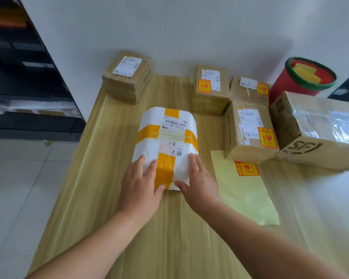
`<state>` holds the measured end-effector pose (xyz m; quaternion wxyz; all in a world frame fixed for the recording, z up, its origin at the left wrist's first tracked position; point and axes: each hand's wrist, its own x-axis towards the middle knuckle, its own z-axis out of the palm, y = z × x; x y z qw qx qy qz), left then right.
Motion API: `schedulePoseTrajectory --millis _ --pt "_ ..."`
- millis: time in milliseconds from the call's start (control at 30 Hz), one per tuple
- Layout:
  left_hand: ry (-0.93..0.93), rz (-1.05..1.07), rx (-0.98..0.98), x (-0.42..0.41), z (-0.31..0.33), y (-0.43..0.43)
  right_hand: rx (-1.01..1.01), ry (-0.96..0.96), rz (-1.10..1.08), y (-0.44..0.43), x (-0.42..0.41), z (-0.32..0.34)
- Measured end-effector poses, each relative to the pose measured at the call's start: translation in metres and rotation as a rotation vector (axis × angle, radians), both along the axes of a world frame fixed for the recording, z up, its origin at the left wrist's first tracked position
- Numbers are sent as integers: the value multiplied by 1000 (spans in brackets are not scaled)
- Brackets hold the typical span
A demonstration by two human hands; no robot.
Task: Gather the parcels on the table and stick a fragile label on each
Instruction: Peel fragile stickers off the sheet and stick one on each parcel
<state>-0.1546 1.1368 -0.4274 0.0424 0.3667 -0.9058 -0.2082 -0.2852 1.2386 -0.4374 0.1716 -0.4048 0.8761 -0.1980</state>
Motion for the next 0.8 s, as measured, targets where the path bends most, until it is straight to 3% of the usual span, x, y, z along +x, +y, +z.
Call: schedulePoseTrajectory --millis 200,333,433,600,800 --pt "-23 42 -42 23 2 42 59 27 15 64 6 8" --pt "39 -45 -120 16 5 76 361 124 -51 120 -7 -6" --pt "92 -158 -122 7 3 108 520 70 -8 155 -11 -20" --pt "-19 -221 180 -14 -10 144 548 21 126 189 -4 -37" --pt "-66 4 612 -47 -44 160 542 54 162 208 0 -52"
